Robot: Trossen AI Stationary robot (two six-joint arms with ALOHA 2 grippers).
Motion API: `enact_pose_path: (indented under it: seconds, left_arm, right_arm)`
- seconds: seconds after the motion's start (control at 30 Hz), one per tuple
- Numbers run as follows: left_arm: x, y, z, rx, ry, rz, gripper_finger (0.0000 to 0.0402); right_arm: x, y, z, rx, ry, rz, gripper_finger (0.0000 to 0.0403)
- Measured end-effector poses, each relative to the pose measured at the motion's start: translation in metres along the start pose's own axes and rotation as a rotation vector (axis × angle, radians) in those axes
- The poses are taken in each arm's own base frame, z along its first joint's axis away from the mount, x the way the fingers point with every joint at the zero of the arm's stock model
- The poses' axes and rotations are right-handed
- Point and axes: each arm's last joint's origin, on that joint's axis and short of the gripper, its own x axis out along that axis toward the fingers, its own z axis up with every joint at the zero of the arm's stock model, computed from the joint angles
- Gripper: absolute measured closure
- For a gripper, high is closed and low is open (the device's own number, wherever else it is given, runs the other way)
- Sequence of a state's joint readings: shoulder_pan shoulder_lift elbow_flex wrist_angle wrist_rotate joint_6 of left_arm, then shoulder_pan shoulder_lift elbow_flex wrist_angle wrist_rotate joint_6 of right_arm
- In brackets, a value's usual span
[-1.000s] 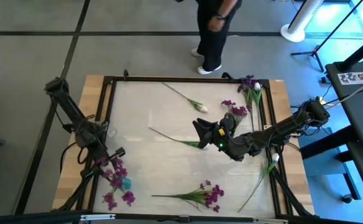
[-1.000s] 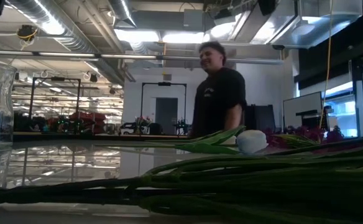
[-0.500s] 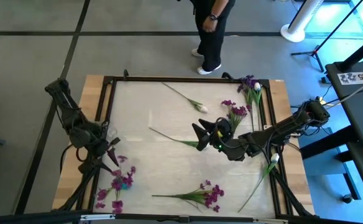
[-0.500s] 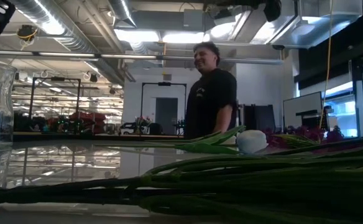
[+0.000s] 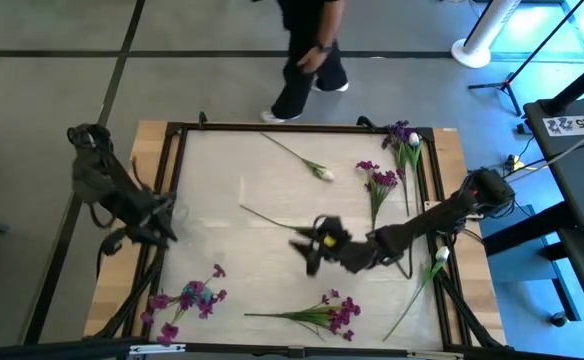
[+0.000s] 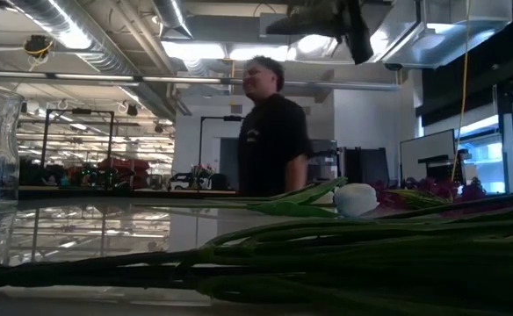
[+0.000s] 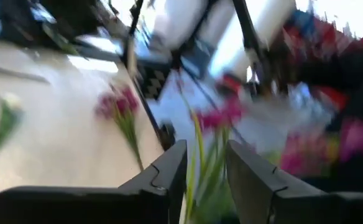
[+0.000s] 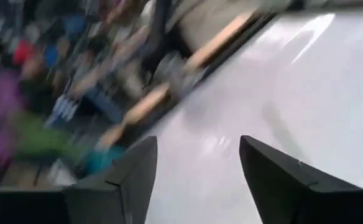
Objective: Sort flowers into vase by color
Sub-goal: Put the bottom light purple flowers into the blue vase
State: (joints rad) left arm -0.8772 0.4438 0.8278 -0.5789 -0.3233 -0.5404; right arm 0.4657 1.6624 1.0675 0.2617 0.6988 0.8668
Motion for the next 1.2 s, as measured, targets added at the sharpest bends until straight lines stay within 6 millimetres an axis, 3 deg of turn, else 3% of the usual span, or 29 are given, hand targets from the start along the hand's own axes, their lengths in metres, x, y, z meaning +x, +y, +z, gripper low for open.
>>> enact_pose_path:
  seconds: [0.13,0.27,0.43,0.6,0.83,1.03,1.2]
  left_arm:
    - [-0.015,-0.004,0.026,-0.058,-0.193,0.099,0.0317]
    - [-0.02,-0.003,0.037,-0.065,-0.346,0.239,0.0333]
    - [-0.022,0.002,0.039,-0.119,-0.442,0.395,0.0346]
    - [-0.02,0.002,0.039,-0.203,-0.484,0.44,0.0346]
    - [-0.018,0.002,0.039,-0.215,-0.494,0.464,0.0329]
    - [-0.018,0.002,0.038,-0.221,-0.493,0.465,0.0289]
    - [-0.019,0.004,0.038,-0.216,-0.513,0.516,0.0258]
  right_arm:
    - [-0.002,0.024,-0.009,-0.145,0.282,0.035,0.0202]
    - [-0.011,0.041,-0.021,-0.385,0.575,-0.039,0.0215]
    - [-0.015,0.055,-0.062,-0.551,0.714,0.021,0.0216]
    - [-0.015,0.051,-0.114,-0.61,0.857,0.058,0.0216]
    - [-0.007,0.035,-0.151,-0.706,0.917,0.012,0.0217]
    - [0.003,0.023,-0.168,-0.867,0.954,0.039,0.0223]
    - [0.007,0.019,-0.167,-1.148,0.942,0.14,0.0291]
